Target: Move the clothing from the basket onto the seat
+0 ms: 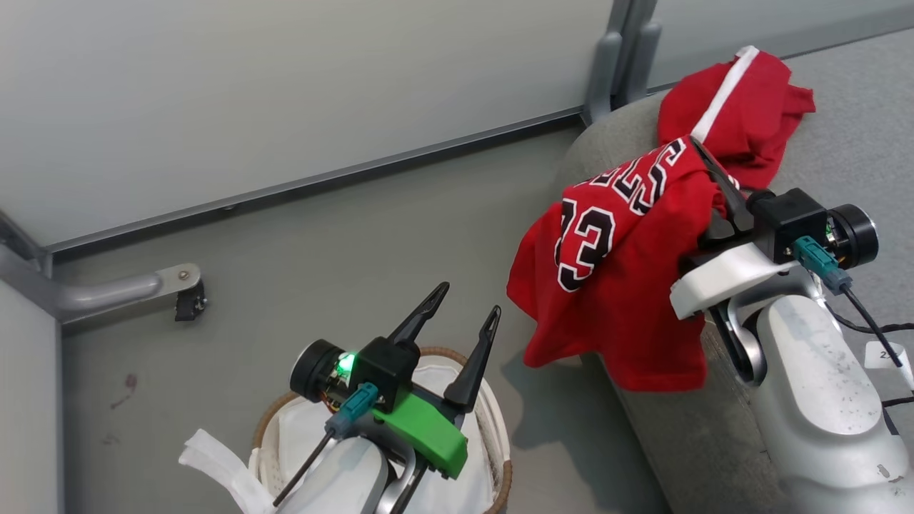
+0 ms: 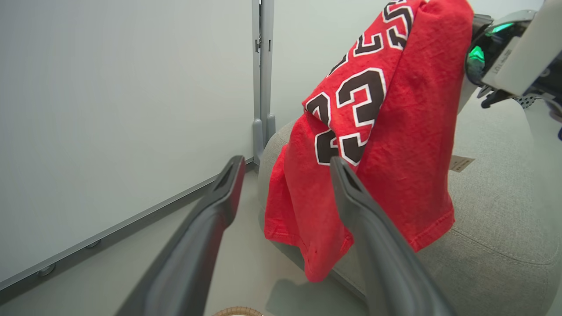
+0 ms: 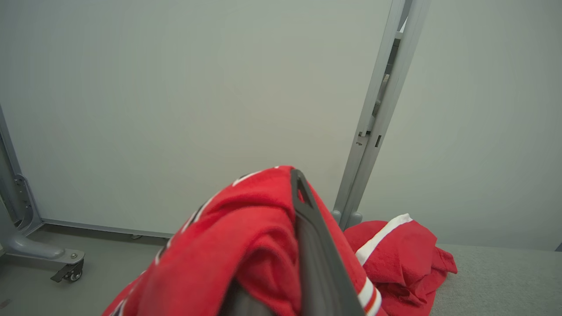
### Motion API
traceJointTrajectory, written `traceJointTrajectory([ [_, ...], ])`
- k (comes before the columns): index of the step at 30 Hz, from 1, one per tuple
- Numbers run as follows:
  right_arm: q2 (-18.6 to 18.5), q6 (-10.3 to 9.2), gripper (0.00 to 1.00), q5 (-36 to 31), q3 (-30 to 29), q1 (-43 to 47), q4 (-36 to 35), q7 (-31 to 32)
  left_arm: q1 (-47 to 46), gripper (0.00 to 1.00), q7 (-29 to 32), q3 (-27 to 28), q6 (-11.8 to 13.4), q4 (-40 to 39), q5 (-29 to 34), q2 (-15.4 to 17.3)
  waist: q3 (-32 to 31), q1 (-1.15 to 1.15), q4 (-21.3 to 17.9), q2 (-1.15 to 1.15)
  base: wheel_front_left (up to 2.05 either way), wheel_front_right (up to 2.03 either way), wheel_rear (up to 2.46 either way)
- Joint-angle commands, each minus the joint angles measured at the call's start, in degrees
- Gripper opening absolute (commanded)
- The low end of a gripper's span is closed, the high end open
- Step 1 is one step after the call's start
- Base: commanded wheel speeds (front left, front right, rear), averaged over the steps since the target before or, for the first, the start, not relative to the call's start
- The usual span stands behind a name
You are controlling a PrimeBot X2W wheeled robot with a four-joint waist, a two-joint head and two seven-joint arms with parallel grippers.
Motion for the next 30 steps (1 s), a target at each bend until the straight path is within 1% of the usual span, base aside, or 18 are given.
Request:
traceJointTrajectory([
  [1, -0.26, -0.06, 0.00, -0.10, -0.44, -0.51, -0.34, -0.11, -1.01, 1.00, 0.04, 0.03, -0.13, -0.02, 0.35, 0.16, 2.83, 0.00, -3.85, 0.00, 0.00, 0.00, 0.00],
  [7, -0.75, -0.06, 0.00, -0.37, -2.12, -0.87, -0.71, -0.11, -2.44, 1.00, 0.04, -0.80, -0.13, -0.28, 0.45, 0.13, 5.10, 0.00, -6.31, 0.00, 0.00, 0.00, 0.00],
  [11, -1.54, -0.06, 0.00, 0.42, -3.19, -2.47, 0.29, -0.11, -3.32, 1.00, 0.04, -1.06, -0.13, -0.74, -0.06, 0.09, 6.83, 0.00, -6.33, 0.00, 0.00, 0.00, 0.00],
  [14, -3.66, -0.07, 0.00, -0.12, -4.18, -5.87, 1.56, -0.12, -4.41, 1.00, 0.04, -1.44, -0.13, -1.24, 0.00, 0.05, 8.50, 0.00, -5.57, 0.00, 0.00, 0.00, 0.00],
  [16, -5.51, -0.06, 0.00, -0.07, -5.02, -8.97, 2.08, -0.12, -5.02, 1.00, 0.04, -1.57, -0.13, -1.65, 0.21, 0.10, 9.75, 0.00, -4.79, 0.00, 0.00, 0.00, 0.00],
  [22, -14.42, -0.07, 0.00, -0.14, -7.70, -19.94, 4.67, -0.12, -7.25, 1.00, 0.04, -1.82, -0.14, -2.48, 0.95, 0.63, 13.82, 0.00, -1.18, 0.00, 0.00, 0.00, 0.00],
  [25, -19.19, -0.06, 0.00, 0.75, -8.95, -25.58, 7.86, -0.10, -8.61, 1.00, 0.04, -1.59, -0.14, -3.17, 1.62, 0.92, 16.68, 0.00, 0.63, 0.00, 0.00, 0.00, 0.00],
  [27, -21.54, -0.06, 0.00, 1.14, -9.01, -28.63, 10.42, 0.27, -9.59, 1.00, 0.04, -1.61, -0.14, -3.57, 2.05, 1.15, 18.97, 0.00, 1.64, 0.00, 0.00, 0.00, 0.00],
  [28, -24.01, -0.07, 0.00, 0.93, -9.05, -31.44, 12.87, 0.34, -10.70, 1.00, 0.04, -1.73, -0.14, -3.93, 2.41, 1.40, 21.31, 0.00, 2.55, 0.00, 0.00, 0.00, 0.00],
  [30, -25.61, -0.07, 0.00, 1.07, -9.55, -33.64, 15.10, 0.23, -11.93, 1.00, 0.04, -1.89, -0.14, -4.40, 2.96, 1.70, 23.80, 0.00, 3.34, 0.00, 0.00, 0.00, 0.00],
])
